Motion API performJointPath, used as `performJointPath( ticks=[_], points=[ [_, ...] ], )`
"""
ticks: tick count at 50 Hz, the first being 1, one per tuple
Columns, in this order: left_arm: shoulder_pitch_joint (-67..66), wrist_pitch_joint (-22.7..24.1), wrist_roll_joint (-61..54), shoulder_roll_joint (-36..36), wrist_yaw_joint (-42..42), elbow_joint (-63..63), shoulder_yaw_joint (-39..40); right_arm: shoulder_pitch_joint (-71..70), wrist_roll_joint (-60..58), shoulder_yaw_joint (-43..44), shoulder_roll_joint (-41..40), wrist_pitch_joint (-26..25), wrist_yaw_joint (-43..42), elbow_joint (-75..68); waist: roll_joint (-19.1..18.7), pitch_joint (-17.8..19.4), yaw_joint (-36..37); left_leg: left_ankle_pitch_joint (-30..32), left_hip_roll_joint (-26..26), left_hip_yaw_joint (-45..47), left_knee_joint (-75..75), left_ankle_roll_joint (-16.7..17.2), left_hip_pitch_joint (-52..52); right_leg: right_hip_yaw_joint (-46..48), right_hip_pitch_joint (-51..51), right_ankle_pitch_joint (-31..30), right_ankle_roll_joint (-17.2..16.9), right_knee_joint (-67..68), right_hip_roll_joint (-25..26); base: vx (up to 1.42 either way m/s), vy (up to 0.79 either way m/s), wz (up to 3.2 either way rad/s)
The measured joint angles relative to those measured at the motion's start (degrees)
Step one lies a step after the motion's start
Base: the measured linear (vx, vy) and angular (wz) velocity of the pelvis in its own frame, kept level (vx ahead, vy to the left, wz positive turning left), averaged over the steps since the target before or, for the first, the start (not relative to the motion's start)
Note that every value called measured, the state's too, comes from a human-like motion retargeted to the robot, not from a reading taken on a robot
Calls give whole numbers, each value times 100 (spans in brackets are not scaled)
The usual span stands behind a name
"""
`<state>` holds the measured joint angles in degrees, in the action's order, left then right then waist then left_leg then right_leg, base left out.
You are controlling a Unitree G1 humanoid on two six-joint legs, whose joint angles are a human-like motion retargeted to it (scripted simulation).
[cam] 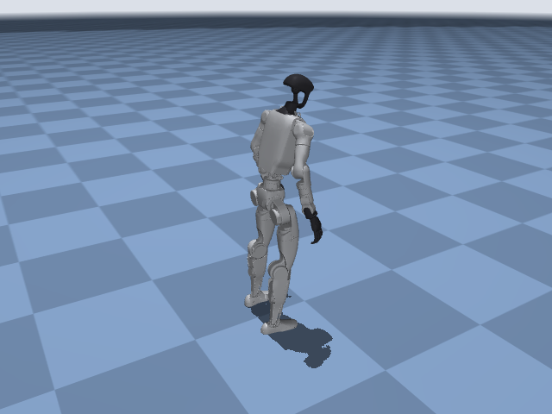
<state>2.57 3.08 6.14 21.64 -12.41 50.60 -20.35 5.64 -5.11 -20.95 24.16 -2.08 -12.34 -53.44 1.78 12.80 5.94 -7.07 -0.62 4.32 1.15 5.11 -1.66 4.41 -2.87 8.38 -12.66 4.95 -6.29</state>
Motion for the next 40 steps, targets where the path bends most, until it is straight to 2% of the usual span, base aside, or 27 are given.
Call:
performJointPath(
  ticks=[8, 10, 12, 14, 15, 17, 18, 19, 20, 22, 23, 25, 27, 28, 30, 31, 32, 35, 37, 40],
  points=[
    [-244, 44, -187, 53, 16, -25, -59, 203, 10, -38, -19, 86, -47, 194, 65, 208, 127, -402, 43, 257, -56, -40, -66, -211, -361, 587, 9, 447, 36, 10, 0, -20],
    [-134, 33, -197, 41, 67, -22, -65, 80, 138, -149, -25, 69, 7, 279, 39, 360, 31, -409, 22, 132, -58, -123, -150, -195, -237, 535, 116, 114, 46, 5, 1, 16],
    [4, -21, -293, 55, 90, -98, -53, -54, 280, -183, -14, 51, 90, 407, 38, 675, 21, -639, -43, 32, -362, -384, -242, -258, -249, 743, 395, 264, 18, 1, 0, 9],
    [230, -139, -438, 85, 95, -242, -83, -239, 489, -218, 25, 9, 231, 587, 21, 1143, 7, -1130, -115, -47, -1243, -765, -505, -314, -361, 1171, 864, 858, -43, 0, 0, 0],
    [344, -201, -501, 96, 86, -320, -115, -328, 604, -252, 49, -8, 305, 680, 4, 1385, -2, -1418, -142, -77, -1840, -972, -692, -334, -459, 1419, 1133, 1287, -71, 7, 0, -13],
    [500, -317, -468, 94, 7, -355, -234, -468, 713, -337, 37, -40, 346, 717, 5, 1635, 97, -2159, -111, -20, -3406, -1277, -1292, -386, -1171, 2116, 1465, 3014, -101, 12, 1, -9],
    [629, -348, -416, 79, -20, -280, -323, -630, 828, -495, 43, -63, 381, 632, -51, 1683, 25, -2320, -101, -85, -3995, -1532, -1578, -357, -1255, 2355, 1829, 3284, -87, 20, 4, 24],
    [725, -378, -322, 59, -64, -135, -382, -784, 882, -592, 19, -78, 331, 495, -81, 1676, 0, -2549, -55, -110, -4502, -1659, -1774, -306, -1405, 2595, 1988, 3729, -74, 28, 3, 29],
    [804, -409, -208, 37, -115, 45, -426, -933, 906, -660, -20, -87, 238, 331, -98, 1641, -1, -2813, 10, -116, -4969, -1723, -1927, -245, -1589, 2837, 2045, 4262, -60, 43, 3, 18],
    [780, -487, 66, 5, -178, 424, -515, -890, 1011, -614, -67, -65, -148, 352, -50, 1219, -48, -2861, -6, -134, -4927, -1852, -1852, -148, -1397, 2927, 2070, 4064, -116, 65, 5, 28],
    [651, -515, 140, 20, -237, 536, -559, -633, 1066, -491, -56, -28, -407, 635, 14, 912, -62, -2704, -49, -130, -4557, -1830, -1623, -55, -1169, 2747, 1952, 3727, -183, 86, 4, 40],
    [105, -506, 195, 136, -258, 432, -553, 215, 1101, -138, 74, 87, -561, 1560, 136, 205, -109, -1876, -143, -148, -3448, -1682, -976, 185, -504, 1868, 1704, 2677, -294, 101, 3, 51],
    [-526, -424, 280, 201, -5, 234, -308, 988, 923, 159, 263, 130, -152, 2273, 106, -353, -216, -270, -115, -267, -2419, -1421, -358, 424, 212, 139, 1732, 1568, -235, 104, 3, 67],
    [-788, -405, 341, 171, 139, 195, -137, 1261, 769, 269, 333, 94, 89, 2437, 24, -482, -273, 655, -56, -349, -2040, -1258, -62, 490, 553, -890, 1839, 1135, -150, 99, 3, 67],
    [-1242, -387, 534, -4, 257, 250, 222, 1697, 498, 496, 377, 20, 373, 2471, -205, -471, -354, 2015, 78, -504, -1737, -630, 470, 380, 1159, -2517, 1849, 660, 77, 90, 3, 55],
    [-1338, -478, 497, -94, 158, 347, 325, 1771, 489, 575, 336, -65, 325, 2311, -274, -421, -332, 2360, 58, -668, -1471, -471, 705, 190, 1235, -2773, 1773, 660, 175, 78, 0, 32],
    [-1418, -550, 441, -177, 39, 455, 420, 1825, 504, 647, 290, -137, 264, 2134, -323, -385, -297, 2566, 24, -814, -1258, -304, 878, 24, 1267, -2911, 1658, 662, 249, 68, -2, 14],
    [-1415, -576, 107, -340, -436, 899, 609, 1704, 626, 754, 152, -228, 18, 1424, -261, -402, -83, 2169, -157, -972, -941, 164, 811, -138, 917, -2413, 972, 566, 231, 59, -2, 1],
    [-1259, -534, -59, -351, -589, 1154, 678, 1444, 504, 729, 131, -253, -54, 989, -112, -421, 36, 1809, -201, -704, -706, 273, 535, -117, 509, -1785, 486, 314, 134, 54, -3, 10],
    [-1093, -472, -241, -249, -545, 1127, 712, 1013, 284, 676, 242, -272, -68, 706, 50, -286, 88, 1436, -98, 84, -305, 220, 205, -411, -59, -731, 136, -57, 107, 53, -5, 21]
  ],
)
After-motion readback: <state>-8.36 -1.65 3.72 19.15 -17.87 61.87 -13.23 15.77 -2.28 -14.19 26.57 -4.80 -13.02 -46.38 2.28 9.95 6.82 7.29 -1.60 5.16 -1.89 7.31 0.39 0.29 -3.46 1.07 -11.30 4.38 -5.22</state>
